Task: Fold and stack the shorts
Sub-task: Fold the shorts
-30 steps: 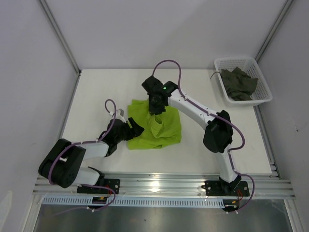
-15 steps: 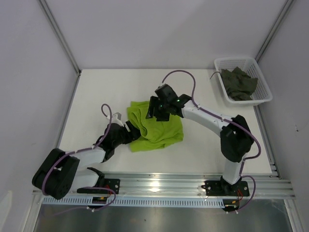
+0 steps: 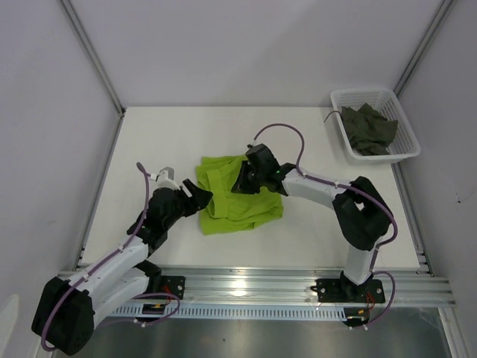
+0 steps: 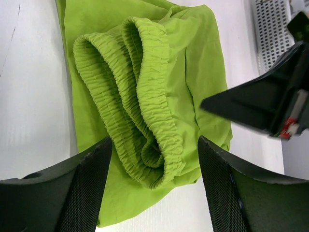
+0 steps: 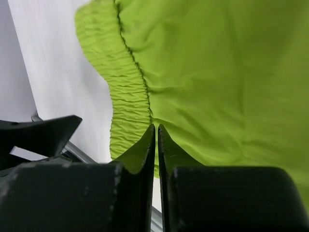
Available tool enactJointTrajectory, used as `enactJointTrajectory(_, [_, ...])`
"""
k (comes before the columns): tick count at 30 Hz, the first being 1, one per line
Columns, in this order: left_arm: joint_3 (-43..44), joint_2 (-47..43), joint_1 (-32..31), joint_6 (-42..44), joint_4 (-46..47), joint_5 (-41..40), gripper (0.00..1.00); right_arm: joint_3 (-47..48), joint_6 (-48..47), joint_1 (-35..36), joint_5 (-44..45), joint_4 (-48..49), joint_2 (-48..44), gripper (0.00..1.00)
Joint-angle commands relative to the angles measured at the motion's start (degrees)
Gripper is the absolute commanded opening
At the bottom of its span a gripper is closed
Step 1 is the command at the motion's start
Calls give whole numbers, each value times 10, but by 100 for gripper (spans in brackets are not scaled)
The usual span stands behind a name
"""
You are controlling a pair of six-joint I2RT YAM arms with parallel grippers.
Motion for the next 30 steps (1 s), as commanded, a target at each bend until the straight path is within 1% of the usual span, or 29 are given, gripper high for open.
enactJointTrajectory(1, [57,44,-3,19,-16,-14,75,-1,16,34,-15,80,38,5])
enactJointTrajectory(2, [65,57,-3,22,-13,-16,75,-1,17,42,-18,99,48,5])
enactJointTrajectory(4, [79,85,-2,29,-5,-21,76,8,17,66,-16,104,66,4])
enactJointTrajectory(8, [109,138,17,37,7,7,76,9,19,89,-1,104,114,3])
enactJointTrajectory(9, [117,149,23,37,13,12,76,6,20,91,2,104,117,2])
enactJointTrajectory(10, [122,166,37,37,19,24,76,-5,20,97,7,130,119,2])
enactJointTrajectory(12, [131,183,49,37,30,51,76,-20,19,102,21,139,120,2])
enactJointTrajectory(14, [140,206,57,36,37,58,74,-28,16,107,29,143,123,2])
enactJointTrajectory(17, [147,232,57,30,55,78,69,-32,8,111,30,151,121,2])
enactJointTrajectory(21, [155,262,57,33,67,88,55,-54,-1,113,45,178,69,5])
enactJointTrajectory(27, [168,314,57,55,66,99,45,-43,-23,108,59,147,25,7])
enactJointTrajectory(29, [174,333,57,65,50,73,41,-42,-29,106,64,138,12,7])
enactJointTrajectory(30, [178,356,59,72,46,64,41,-47,-31,105,66,137,7,7])
